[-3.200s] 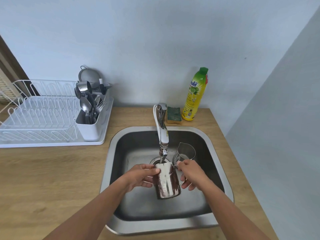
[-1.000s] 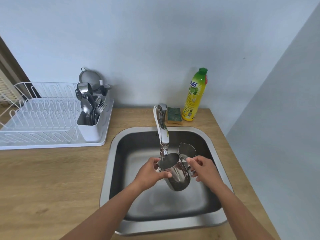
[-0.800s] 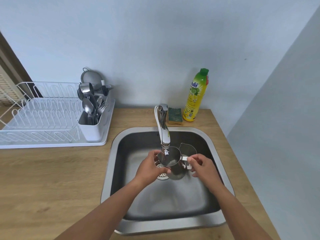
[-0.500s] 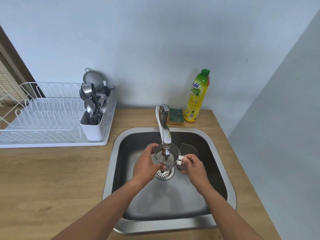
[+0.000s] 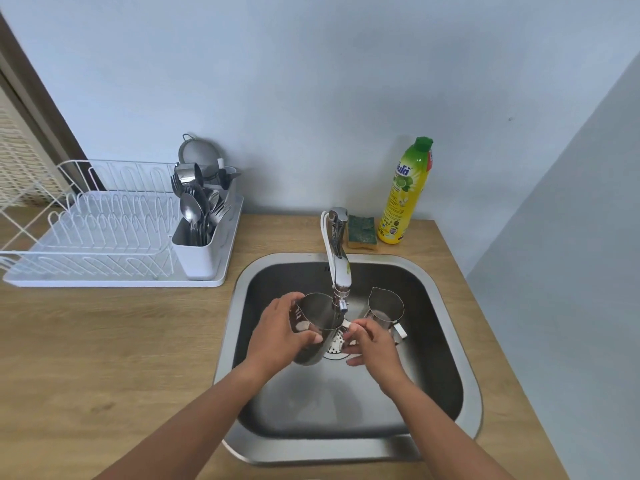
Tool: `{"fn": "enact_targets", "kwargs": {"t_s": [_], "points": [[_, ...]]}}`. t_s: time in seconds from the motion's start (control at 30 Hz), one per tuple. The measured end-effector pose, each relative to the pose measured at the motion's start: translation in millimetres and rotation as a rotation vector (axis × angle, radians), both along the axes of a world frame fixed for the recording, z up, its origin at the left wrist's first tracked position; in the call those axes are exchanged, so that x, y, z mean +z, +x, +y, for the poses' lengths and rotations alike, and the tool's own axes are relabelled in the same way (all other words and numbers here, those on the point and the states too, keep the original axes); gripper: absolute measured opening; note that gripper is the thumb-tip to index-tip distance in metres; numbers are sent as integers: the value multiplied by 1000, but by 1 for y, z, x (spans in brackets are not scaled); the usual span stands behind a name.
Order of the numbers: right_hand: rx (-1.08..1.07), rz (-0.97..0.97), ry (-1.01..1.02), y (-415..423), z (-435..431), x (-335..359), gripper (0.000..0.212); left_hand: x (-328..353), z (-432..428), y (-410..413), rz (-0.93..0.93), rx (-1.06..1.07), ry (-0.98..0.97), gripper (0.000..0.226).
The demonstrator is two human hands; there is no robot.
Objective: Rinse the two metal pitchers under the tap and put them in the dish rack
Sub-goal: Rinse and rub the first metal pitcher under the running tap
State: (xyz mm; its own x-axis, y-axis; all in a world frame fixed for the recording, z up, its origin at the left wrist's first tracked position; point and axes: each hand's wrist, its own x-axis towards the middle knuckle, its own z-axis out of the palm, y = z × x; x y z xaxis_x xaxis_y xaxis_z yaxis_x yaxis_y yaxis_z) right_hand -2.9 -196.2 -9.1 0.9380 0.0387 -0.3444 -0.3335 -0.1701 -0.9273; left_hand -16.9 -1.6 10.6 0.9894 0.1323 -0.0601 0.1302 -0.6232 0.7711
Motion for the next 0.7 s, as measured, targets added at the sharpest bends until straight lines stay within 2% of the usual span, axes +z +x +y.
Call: {"fn": "enact_targets", "kwargs": {"t_s": [0.2,0.33,0.5,0.6,0.7], "points": [[75,72,-127,-11,-16,0,16,-10,-4,-15,115,0,-129,57],[102,65,-248,-14,-30,4,16,-21,-12,-20,221,-4,-221,58],[133,-4,-420,-17,-49,18,15,-29,-25,-20,319,-18,-342,77],[142,-55,-537,-18,-59,23,15,-30,-34,-18,357,-49,-399,67],[138,-85,-591,-17,-66,27,13,-29,-41,-15,362,-55,-431,67]]}}
